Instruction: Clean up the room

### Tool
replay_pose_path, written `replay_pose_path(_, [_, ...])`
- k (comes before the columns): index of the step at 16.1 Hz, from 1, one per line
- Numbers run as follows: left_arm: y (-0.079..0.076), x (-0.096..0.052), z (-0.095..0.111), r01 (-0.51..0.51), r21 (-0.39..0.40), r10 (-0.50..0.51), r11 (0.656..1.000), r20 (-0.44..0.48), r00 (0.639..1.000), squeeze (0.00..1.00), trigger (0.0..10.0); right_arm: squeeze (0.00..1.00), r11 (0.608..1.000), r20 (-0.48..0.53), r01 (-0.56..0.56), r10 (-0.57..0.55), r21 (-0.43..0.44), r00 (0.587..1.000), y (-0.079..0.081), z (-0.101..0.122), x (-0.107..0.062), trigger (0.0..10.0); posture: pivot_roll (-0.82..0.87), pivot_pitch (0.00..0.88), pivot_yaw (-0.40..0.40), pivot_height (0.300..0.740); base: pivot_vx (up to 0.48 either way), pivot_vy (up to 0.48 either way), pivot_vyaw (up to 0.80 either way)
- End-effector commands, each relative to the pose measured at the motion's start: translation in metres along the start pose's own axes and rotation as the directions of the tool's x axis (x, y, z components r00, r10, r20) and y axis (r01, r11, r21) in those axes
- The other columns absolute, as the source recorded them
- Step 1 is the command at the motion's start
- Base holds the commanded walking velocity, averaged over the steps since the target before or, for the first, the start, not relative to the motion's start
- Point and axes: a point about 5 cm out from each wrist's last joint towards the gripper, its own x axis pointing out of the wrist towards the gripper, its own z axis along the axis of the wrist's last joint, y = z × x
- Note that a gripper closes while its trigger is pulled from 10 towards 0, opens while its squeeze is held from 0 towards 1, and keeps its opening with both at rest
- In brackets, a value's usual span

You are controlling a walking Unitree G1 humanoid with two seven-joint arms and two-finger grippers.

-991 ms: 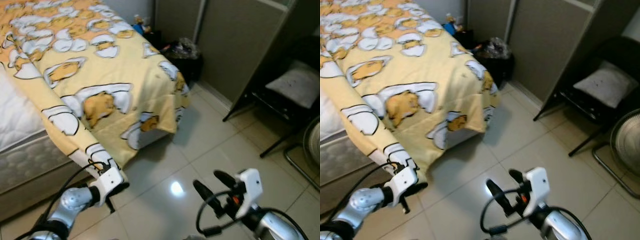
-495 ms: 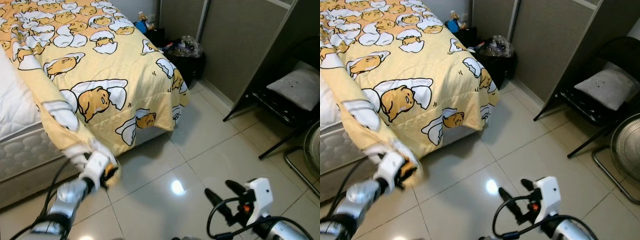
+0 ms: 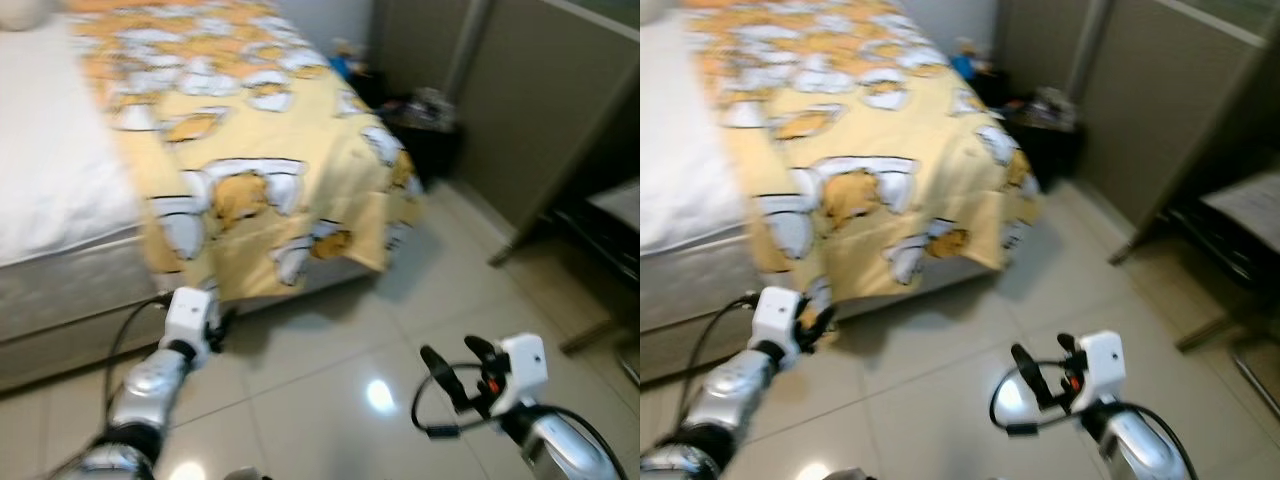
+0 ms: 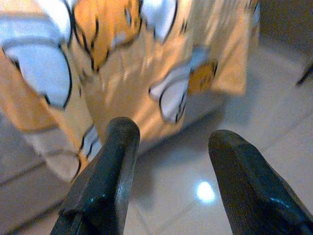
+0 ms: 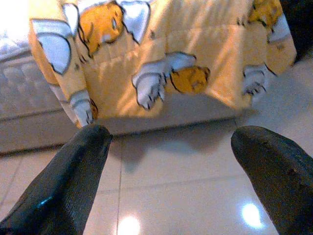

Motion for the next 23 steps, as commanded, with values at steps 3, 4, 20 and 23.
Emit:
replay_pose_path(3, [-0.007,0.005,0.015,-0.051,-0.069,0.057,0.996,0.084,0.995,0.00,10.0,0.24,0.999,0.031,0.050,-0.050,-0.014,0.998,-0.005,0.003,0.011,10.0,-0.09,0.000,0.003,0.740,0.095,0.219,0.50])
replay_pose_path(4, [0.002,0.009,0.022,-0.115,-0.107,0.124,0.988,0.088,0.988,0.00,10.0,0.17,0.998,0.028,0.065,-0.065,-0.019,0.998,-0.006,0.002,0.016,10.0,-0.08,0.000,0.005,0.740,0.281,0.390,0.00])
replay_pose_path(20, [-0.014,0.019,0.066,-0.073,-0.036,0.079,0.997,0.218,0.973,0.00,10.0,0.18,0.993,0.109,0.111,-0.107,-0.031,0.988,0.004,0.006,0.041,10.0,-0.07,0.000,0.025,0.740,0.385,0.239,0.34])
replay_pose_path(23, [-0.015,0.021,0.070,-0.089,0.009,0.085,0.996,0.219,0.972,0.00,10.0,0.12,0.986,0.105,0.160,-0.155,-0.038,0.982,0.000,0.005,0.045,10.0,-0.07,0.000,0.018,0.740,0.418,0.000,0.28])
